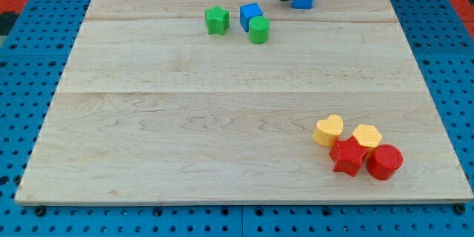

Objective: Slide the green star and green circle to the blue triangle

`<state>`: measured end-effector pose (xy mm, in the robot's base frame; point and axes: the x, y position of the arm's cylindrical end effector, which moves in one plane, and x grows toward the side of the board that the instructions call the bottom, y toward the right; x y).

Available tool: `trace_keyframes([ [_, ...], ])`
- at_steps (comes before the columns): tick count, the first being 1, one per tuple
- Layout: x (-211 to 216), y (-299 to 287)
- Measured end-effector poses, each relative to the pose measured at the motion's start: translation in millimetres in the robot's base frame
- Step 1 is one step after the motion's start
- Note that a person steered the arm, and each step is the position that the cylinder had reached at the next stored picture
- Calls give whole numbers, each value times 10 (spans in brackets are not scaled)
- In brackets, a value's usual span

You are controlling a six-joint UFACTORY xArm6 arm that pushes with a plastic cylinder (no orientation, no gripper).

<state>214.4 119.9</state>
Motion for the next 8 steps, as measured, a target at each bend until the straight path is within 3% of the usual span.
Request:
trace_keyframes([
  [1,77,133],
  [2,666,-67],
  [3,1530,-185],
  [4,1127,-714],
  [5,835,-800],
  [7,871,-1080],
  [8,1133,-1720],
])
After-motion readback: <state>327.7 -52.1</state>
